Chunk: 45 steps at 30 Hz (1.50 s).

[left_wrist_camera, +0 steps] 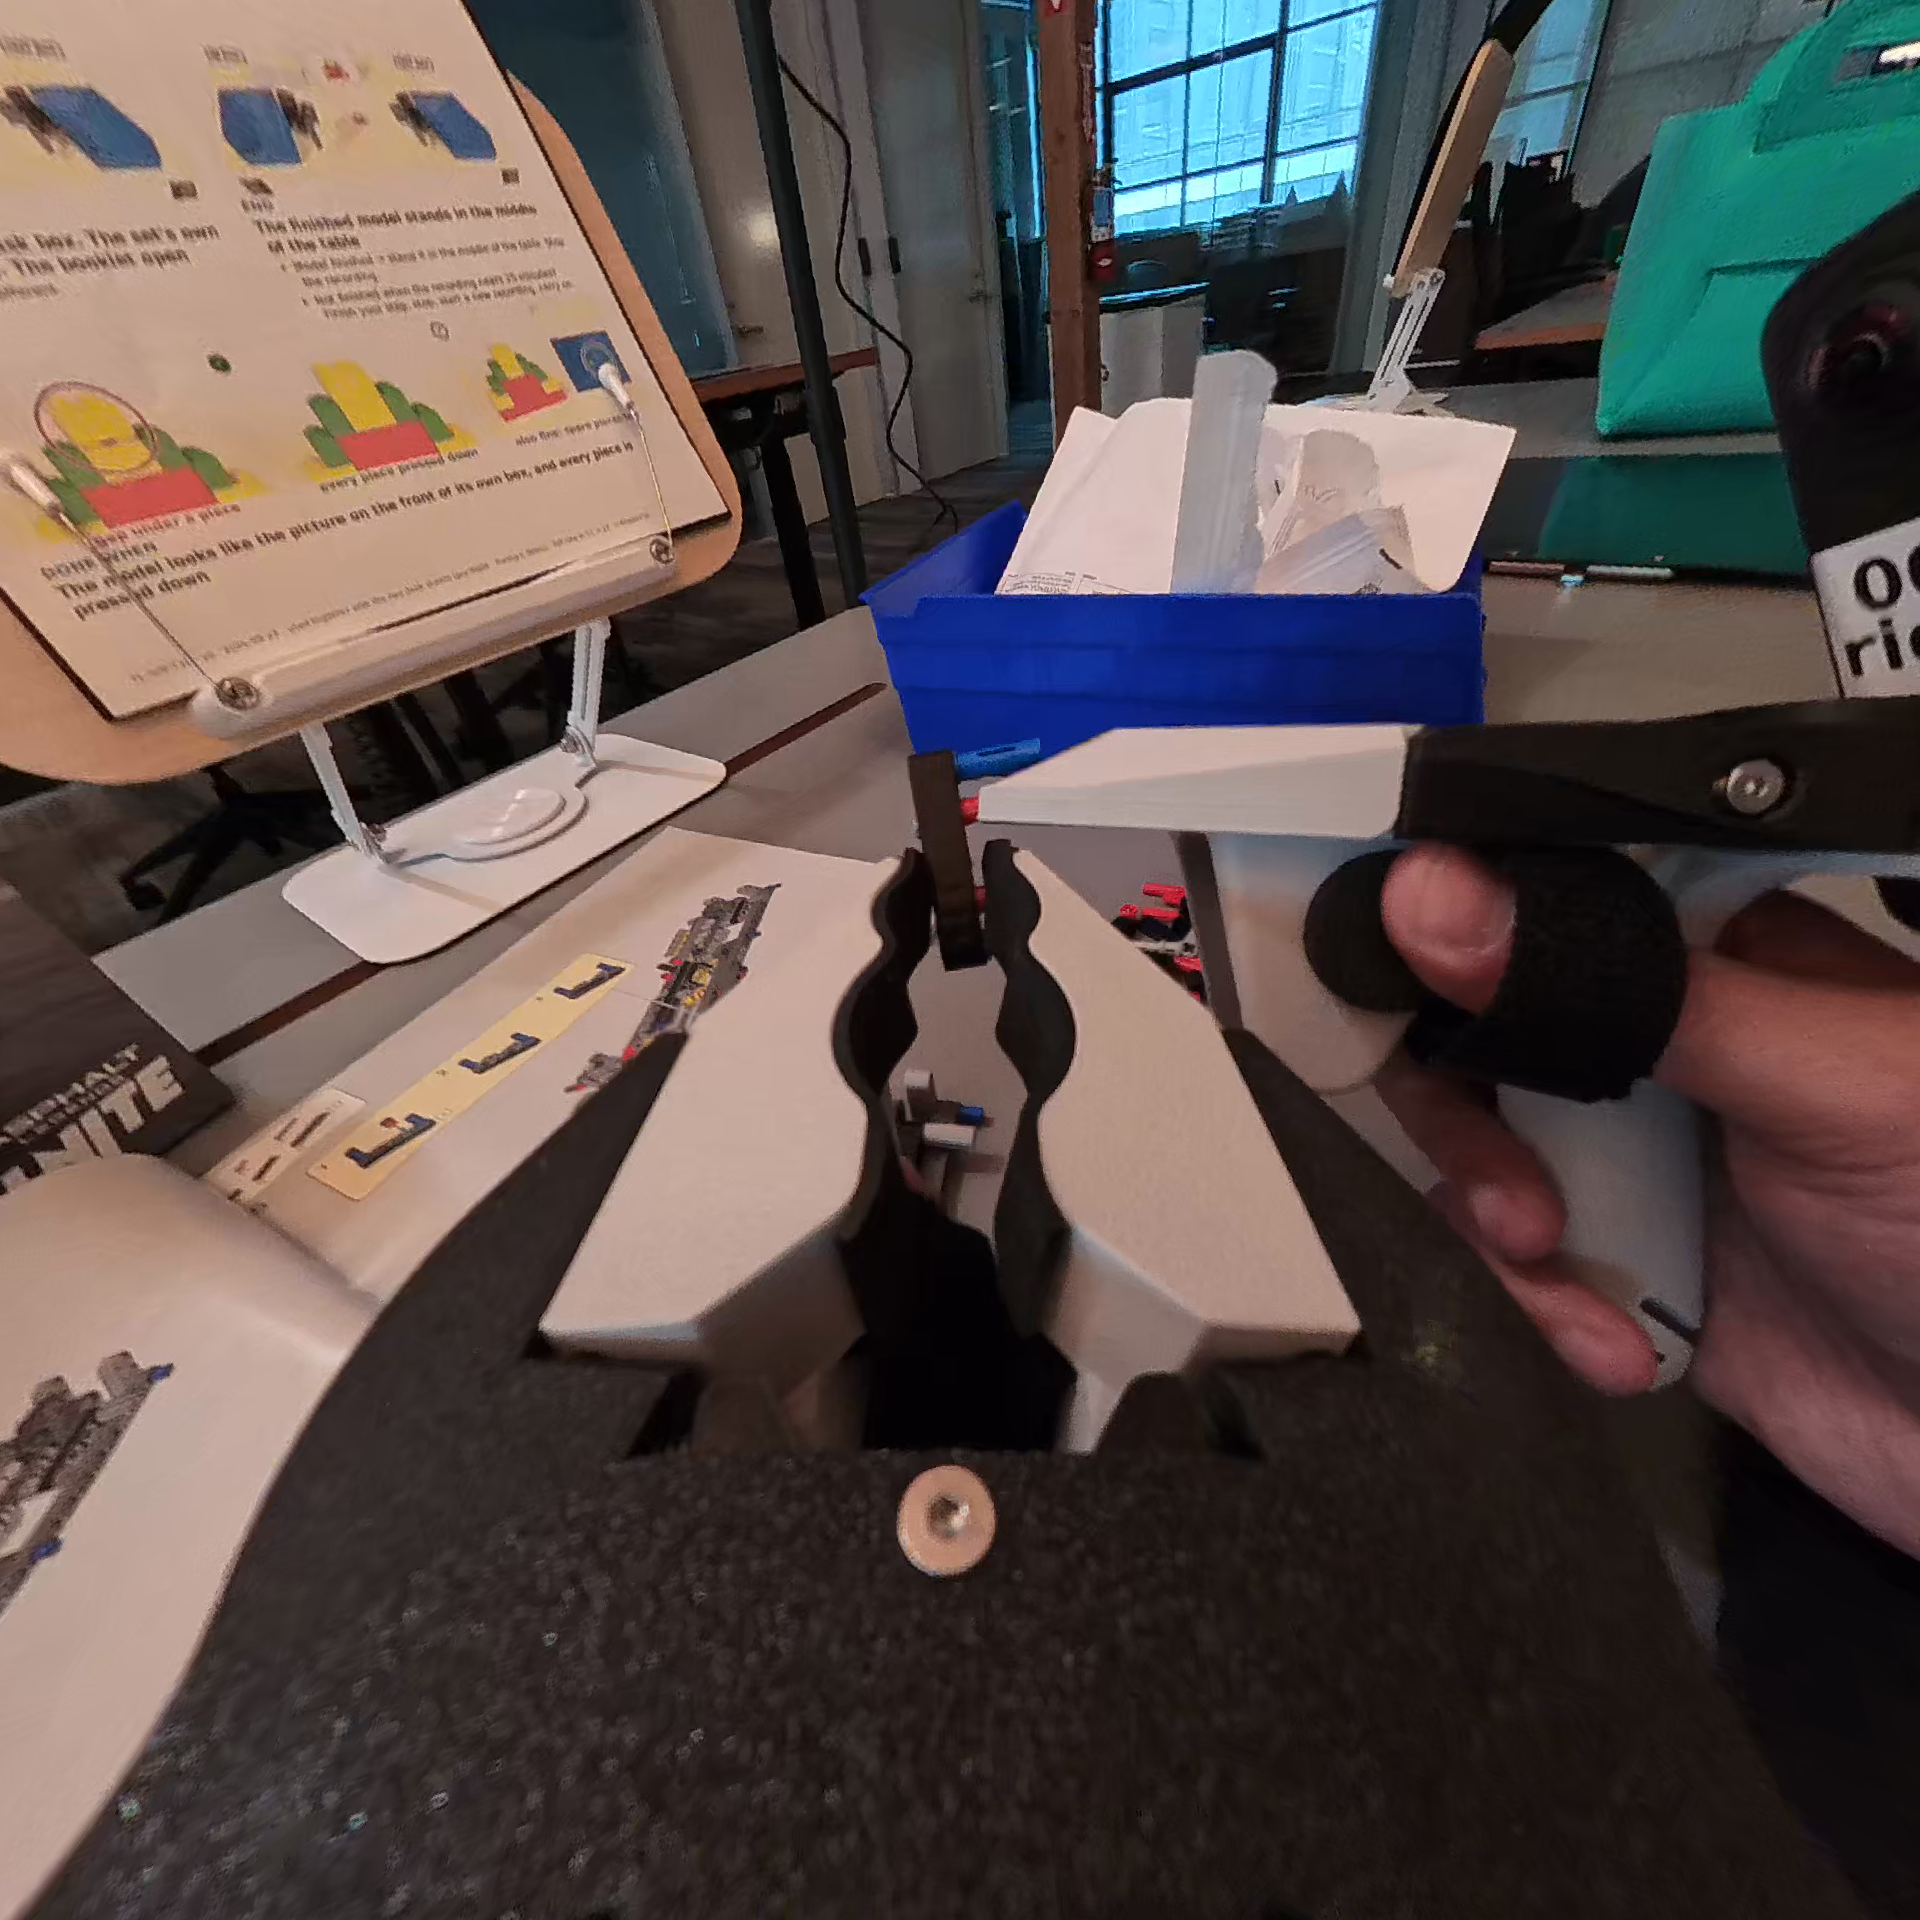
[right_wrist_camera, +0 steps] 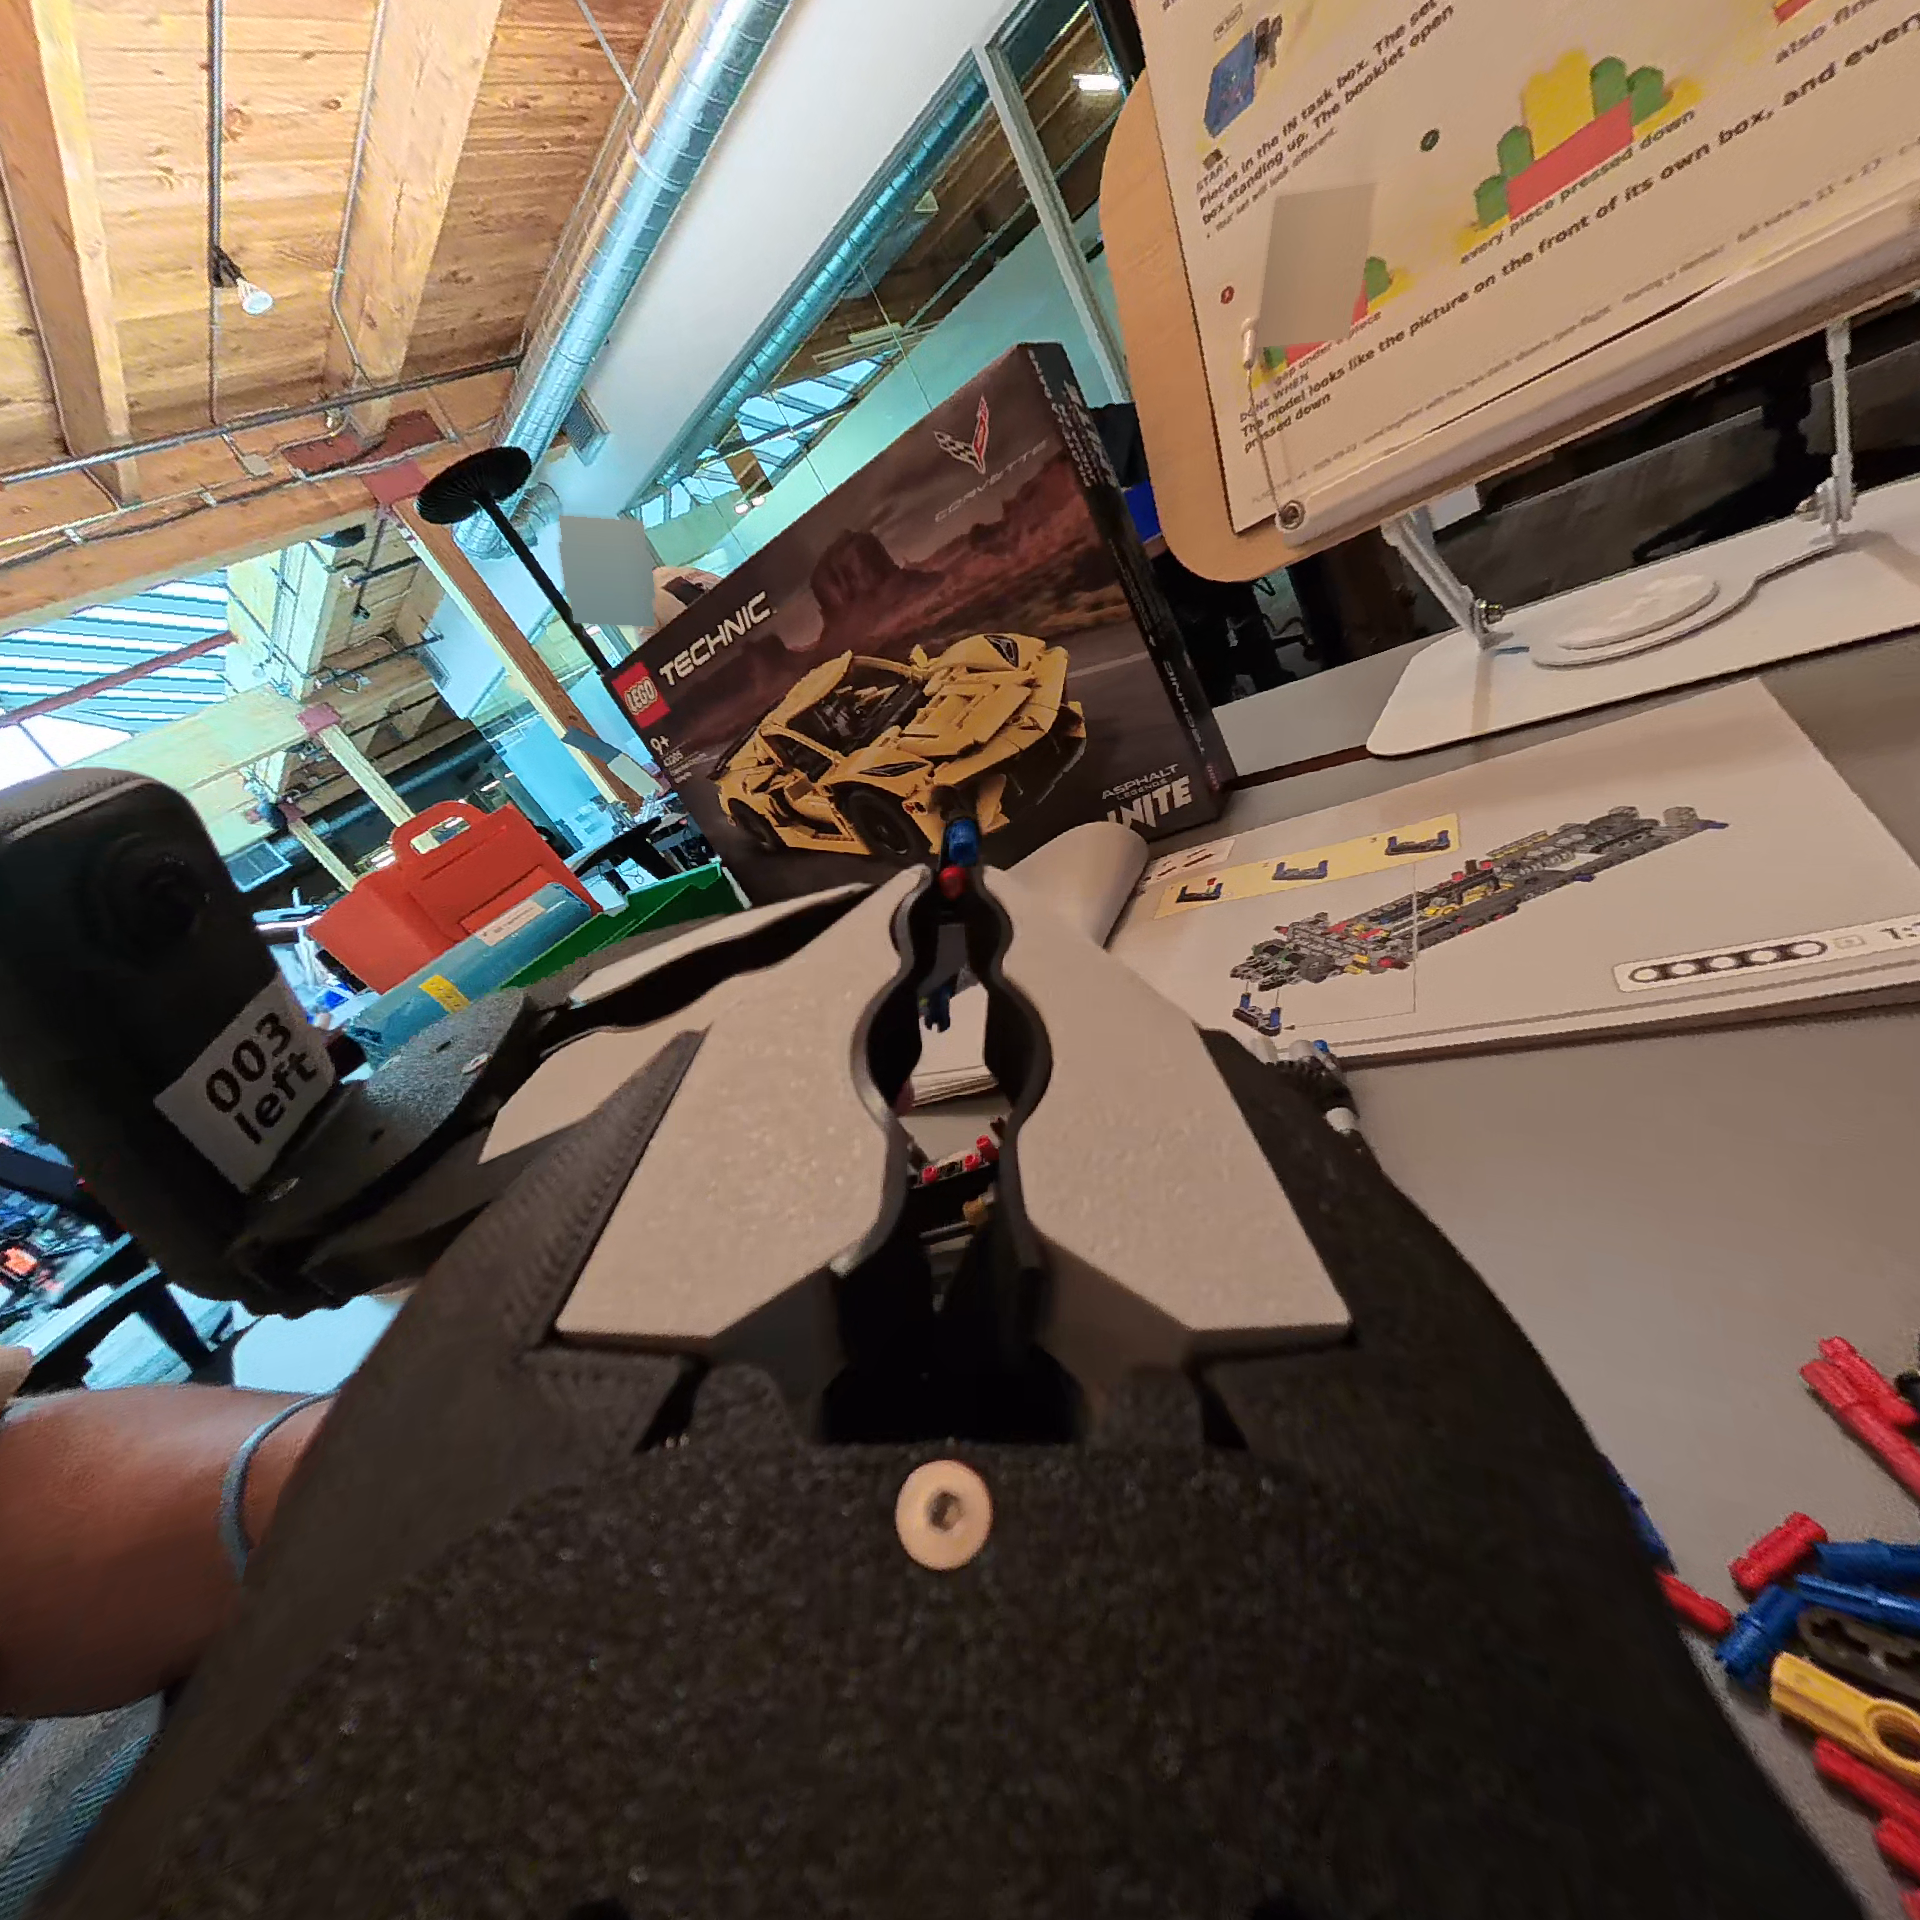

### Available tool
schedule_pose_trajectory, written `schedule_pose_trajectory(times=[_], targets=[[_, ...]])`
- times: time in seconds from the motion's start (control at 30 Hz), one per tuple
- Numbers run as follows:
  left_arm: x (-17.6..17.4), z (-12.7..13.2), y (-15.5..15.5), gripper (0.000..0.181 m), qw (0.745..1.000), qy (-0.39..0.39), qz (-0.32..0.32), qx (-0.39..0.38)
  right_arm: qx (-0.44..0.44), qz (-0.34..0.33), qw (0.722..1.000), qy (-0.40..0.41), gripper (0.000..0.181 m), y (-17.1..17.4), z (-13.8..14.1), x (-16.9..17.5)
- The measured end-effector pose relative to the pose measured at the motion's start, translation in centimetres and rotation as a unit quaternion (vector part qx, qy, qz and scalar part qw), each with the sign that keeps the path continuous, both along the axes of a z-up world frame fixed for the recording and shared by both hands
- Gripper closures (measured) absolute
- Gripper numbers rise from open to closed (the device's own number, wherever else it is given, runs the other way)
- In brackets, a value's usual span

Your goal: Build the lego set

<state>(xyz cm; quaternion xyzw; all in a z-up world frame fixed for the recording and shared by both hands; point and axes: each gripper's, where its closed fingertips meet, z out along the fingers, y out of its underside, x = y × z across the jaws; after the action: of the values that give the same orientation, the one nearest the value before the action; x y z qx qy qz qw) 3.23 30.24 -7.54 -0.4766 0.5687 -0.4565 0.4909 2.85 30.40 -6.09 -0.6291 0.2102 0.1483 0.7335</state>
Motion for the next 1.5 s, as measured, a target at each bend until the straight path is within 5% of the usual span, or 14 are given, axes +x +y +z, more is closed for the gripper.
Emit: schedule_pose_trajectory(times=[0.5,0.63,0.7,0.9,1.0,1.5], targets=[[0.0,-0.8,-0.4,0.172,0.997,0.016,-0.035,0.061,0.006,0.042,0.998,0.041,0.179,0.1,-0.9,0.1],[0.1,-0.7,0.1,0.172,0.996,0.027,-0.065,-0.056,0.013,0.072,0.997,0.038,0.174,0.1,-0.7,0.0],[-0.1,-0.3,0.7,0.173,0.988,0.026,-0.086,-0.127,0.046,0.110,0.991,0.054,0.156,-0.4,0.1,-0.2],[-2.5,1.8,-1.7,0.173,0.901,0.027,-0.277,-0.333,0.107,0.262,0.951,0.122,0.151,-0.5,1.8,-2.9],[-3.1,2.3,-2.1,0.173,0.890,0.024,-0.302,-0.341,0.105,0.255,0.956,0.103,0.169,-0.4,1.8,-3.1],[-3.1,2.1,-1.1,0.173,0.908,0.040,-0.285,-0.304,0.091,0.250,0.959,0.103,0.171,0.7,1.5,-3.0]])
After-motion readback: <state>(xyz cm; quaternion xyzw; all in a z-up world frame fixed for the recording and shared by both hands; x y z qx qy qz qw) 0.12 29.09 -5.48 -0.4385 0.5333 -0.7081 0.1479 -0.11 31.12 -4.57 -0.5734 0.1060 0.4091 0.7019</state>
